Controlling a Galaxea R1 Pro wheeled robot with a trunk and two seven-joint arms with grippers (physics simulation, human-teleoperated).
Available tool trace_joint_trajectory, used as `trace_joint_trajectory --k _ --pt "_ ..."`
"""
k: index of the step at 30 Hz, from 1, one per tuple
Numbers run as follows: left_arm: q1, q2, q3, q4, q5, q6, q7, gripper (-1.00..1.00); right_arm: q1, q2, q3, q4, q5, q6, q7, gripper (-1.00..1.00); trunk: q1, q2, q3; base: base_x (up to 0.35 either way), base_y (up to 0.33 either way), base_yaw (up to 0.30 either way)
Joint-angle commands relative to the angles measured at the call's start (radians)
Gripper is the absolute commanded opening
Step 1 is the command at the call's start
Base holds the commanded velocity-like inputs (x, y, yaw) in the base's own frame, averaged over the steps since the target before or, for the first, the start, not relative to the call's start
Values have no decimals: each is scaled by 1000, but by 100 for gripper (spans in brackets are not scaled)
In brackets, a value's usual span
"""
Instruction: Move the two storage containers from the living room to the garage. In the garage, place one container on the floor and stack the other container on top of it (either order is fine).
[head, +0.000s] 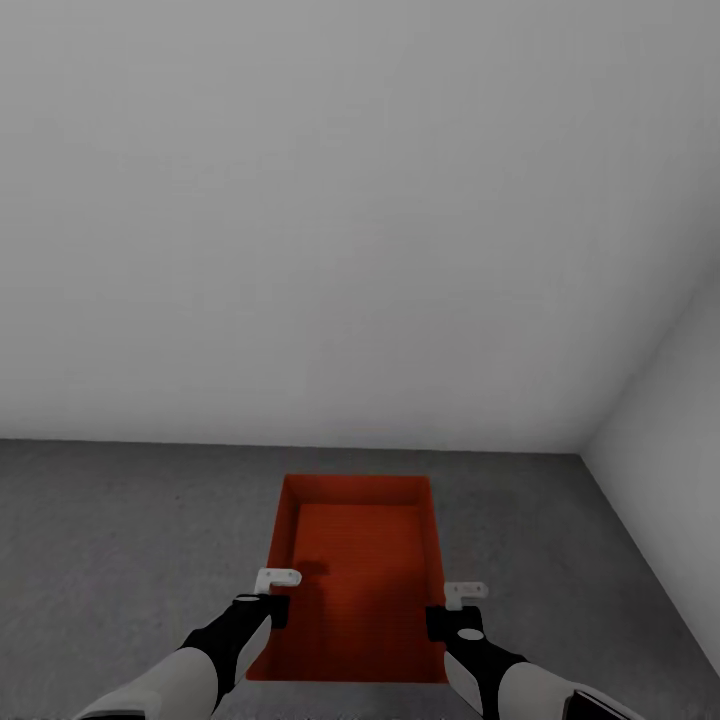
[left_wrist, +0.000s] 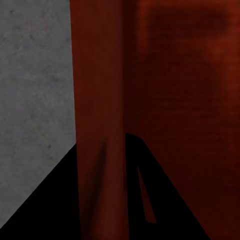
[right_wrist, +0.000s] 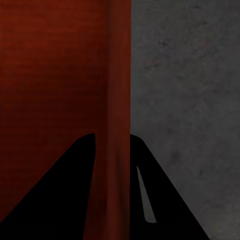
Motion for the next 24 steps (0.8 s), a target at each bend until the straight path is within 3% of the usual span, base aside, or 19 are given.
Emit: trace_joint_trajectory --k 1,24 --pt "1 -2 -30 7 14 5 -12 -100 -1 1 -2 1 -9 -6 -28 -100 4 -8 -6 0 0 0" --pt "1 -3 -30 7 14 5 -12 -100 -1 1 -2 0 -9 -7 -28 -100 92 -169 -115 0 0 0"
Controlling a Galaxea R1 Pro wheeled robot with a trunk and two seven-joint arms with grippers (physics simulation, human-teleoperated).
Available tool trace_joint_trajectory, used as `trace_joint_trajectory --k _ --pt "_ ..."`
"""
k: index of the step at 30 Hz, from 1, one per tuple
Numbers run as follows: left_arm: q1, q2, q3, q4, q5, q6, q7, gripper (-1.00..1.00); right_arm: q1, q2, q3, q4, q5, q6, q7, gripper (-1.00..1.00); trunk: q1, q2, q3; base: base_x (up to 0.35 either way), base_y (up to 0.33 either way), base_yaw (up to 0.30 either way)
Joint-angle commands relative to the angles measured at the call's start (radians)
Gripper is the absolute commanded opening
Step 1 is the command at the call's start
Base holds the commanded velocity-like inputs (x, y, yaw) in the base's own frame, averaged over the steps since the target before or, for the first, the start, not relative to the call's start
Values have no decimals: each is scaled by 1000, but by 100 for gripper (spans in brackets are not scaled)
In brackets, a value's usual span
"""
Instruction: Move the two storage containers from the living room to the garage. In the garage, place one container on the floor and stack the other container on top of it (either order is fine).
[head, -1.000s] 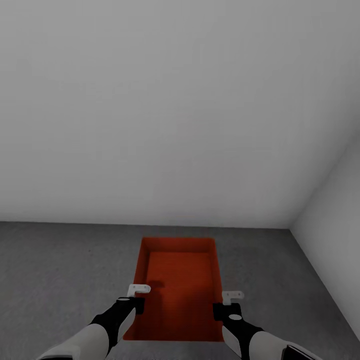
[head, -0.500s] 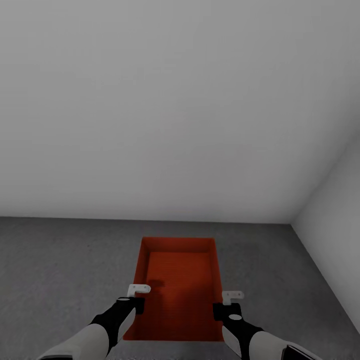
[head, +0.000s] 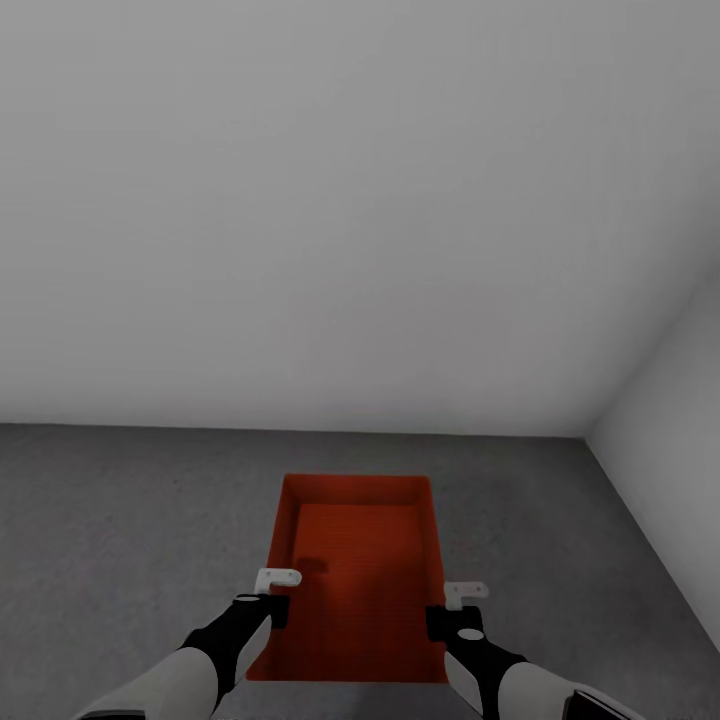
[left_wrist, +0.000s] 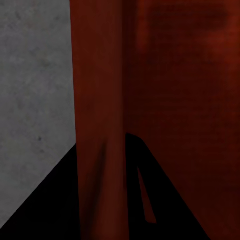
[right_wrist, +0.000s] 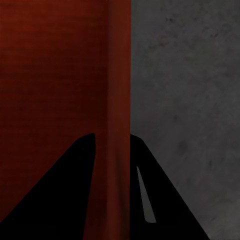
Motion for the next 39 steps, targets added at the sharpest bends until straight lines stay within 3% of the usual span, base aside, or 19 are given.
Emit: trace_joint_trajectory --k 1,39 --pt "1 -3 -30 7 14 5 -12 -100 -1 1 -2 1 -8 -7 -28 -100 4 -8 -5 0 0 0" --pt "1 -3 -30 7 14 5 -12 -100 -1 1 -2 1 -8 -7 -28 -100 149 -274 -186 0 0 0"
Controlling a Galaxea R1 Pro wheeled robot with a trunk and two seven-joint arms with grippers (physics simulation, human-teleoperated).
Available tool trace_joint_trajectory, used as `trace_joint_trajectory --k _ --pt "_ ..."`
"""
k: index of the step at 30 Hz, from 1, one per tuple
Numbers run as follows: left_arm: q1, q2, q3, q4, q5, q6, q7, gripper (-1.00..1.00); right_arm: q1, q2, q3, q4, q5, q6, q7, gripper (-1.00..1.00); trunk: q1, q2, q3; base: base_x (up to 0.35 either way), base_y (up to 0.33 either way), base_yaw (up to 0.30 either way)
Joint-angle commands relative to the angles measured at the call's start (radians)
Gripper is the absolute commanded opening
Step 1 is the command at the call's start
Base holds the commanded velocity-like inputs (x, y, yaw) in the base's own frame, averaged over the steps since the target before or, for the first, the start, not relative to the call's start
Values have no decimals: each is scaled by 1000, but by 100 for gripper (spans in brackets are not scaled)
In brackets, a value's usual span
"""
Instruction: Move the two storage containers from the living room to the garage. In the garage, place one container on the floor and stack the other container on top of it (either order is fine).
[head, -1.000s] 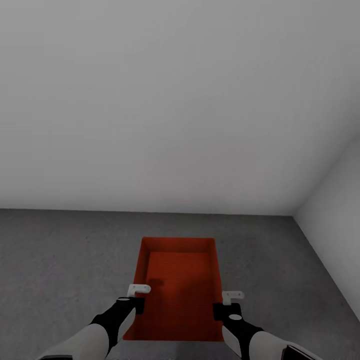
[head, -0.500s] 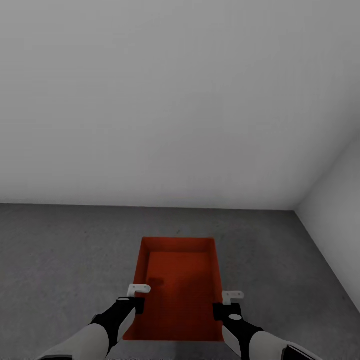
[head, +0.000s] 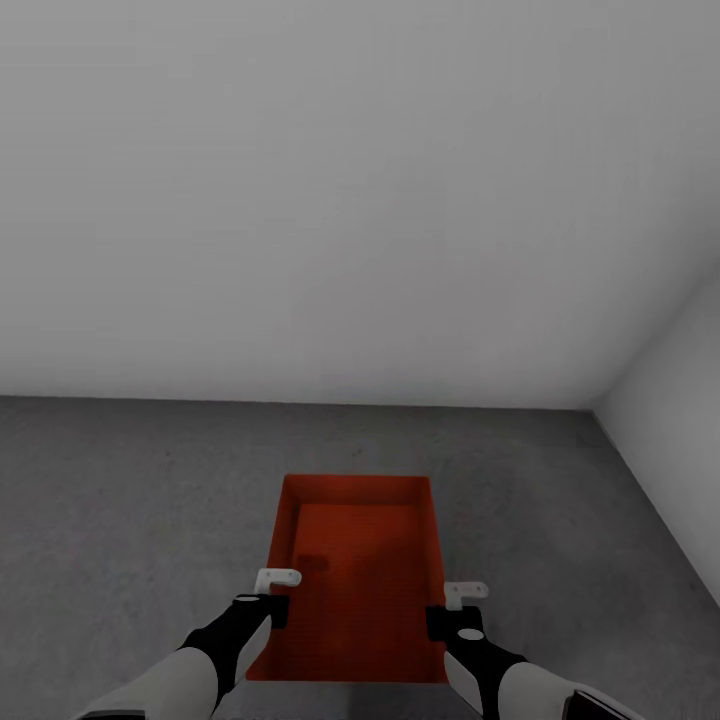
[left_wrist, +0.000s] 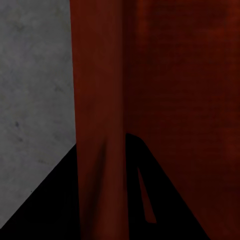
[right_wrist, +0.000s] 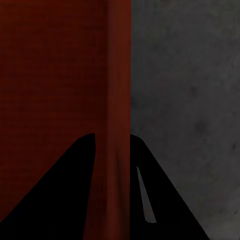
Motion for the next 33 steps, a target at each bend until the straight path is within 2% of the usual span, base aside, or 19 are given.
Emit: trace_joint_trajectory --k 1,25,33 --pt "1 -3 -30 7 14 5 -12 -100 -1 1 -1 1 -9 -7 -28 -100 4 -8 -5 0 0 0" --pt "1 -4 -30 7 14 5 -12 -100 -1 0 -1 1 -9 -7 -28 -100 96 -176 -119 0 0 0" --pt "1 -3 -30 6 14 5 -12 -100 -1 0 -1 1 -9 -6 -28 -100 96 -176 -125 0 0 0"
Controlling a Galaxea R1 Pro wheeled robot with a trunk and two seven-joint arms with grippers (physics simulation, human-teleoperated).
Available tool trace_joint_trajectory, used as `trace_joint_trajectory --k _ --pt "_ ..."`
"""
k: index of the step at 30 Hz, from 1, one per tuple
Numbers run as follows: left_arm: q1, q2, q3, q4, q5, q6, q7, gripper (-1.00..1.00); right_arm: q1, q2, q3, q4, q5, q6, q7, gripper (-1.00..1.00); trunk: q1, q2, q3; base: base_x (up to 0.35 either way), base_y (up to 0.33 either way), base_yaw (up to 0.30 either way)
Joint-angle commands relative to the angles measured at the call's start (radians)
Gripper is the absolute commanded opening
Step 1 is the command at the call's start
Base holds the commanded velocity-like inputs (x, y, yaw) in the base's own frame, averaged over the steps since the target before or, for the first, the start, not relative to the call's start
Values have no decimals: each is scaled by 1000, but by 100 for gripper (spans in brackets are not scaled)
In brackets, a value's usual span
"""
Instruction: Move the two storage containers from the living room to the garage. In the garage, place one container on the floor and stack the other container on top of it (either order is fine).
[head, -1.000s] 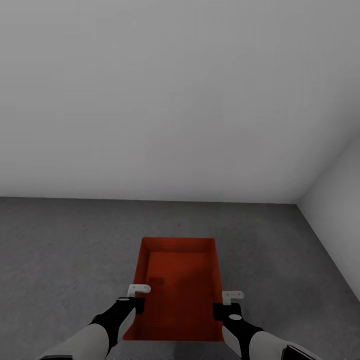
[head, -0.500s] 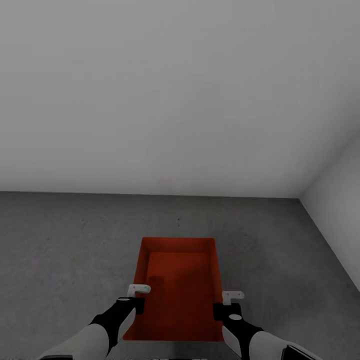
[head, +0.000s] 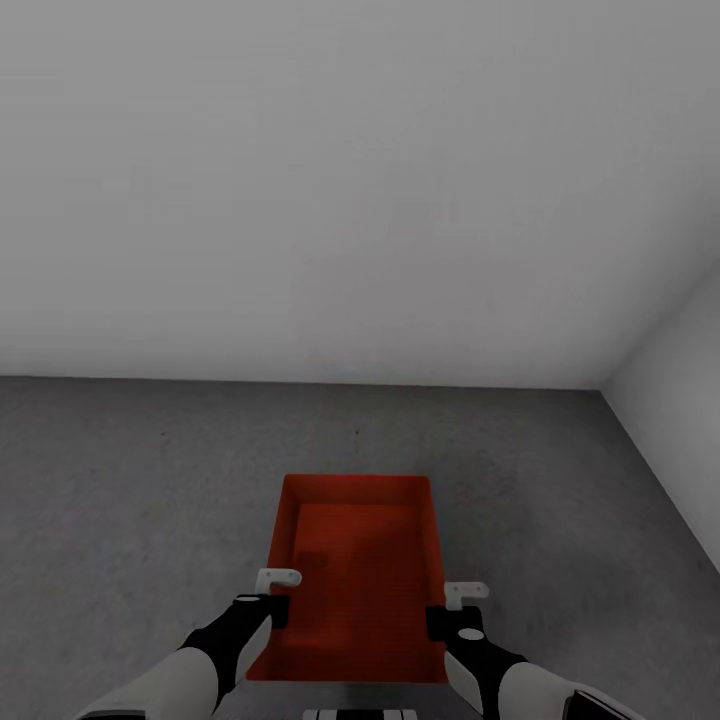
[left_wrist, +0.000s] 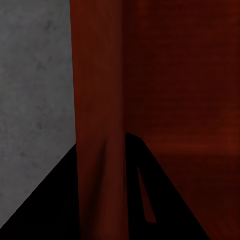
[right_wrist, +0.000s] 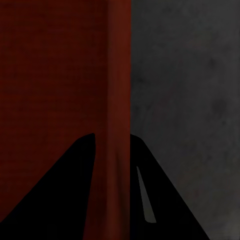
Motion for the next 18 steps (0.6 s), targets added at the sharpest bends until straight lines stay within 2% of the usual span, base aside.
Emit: trace_joint_trajectory --k 1,18 --pt "1 -2 -30 5 13 5 -14 -100 -1 1 0 1 -11 -6 -29 -100 0 0 -1 0 0 0" --pt "1 -1 -30 5 13 5 -14 -100 -1 0 0 2 -12 -7 -29 -100 0 0 -1 0 0 0"
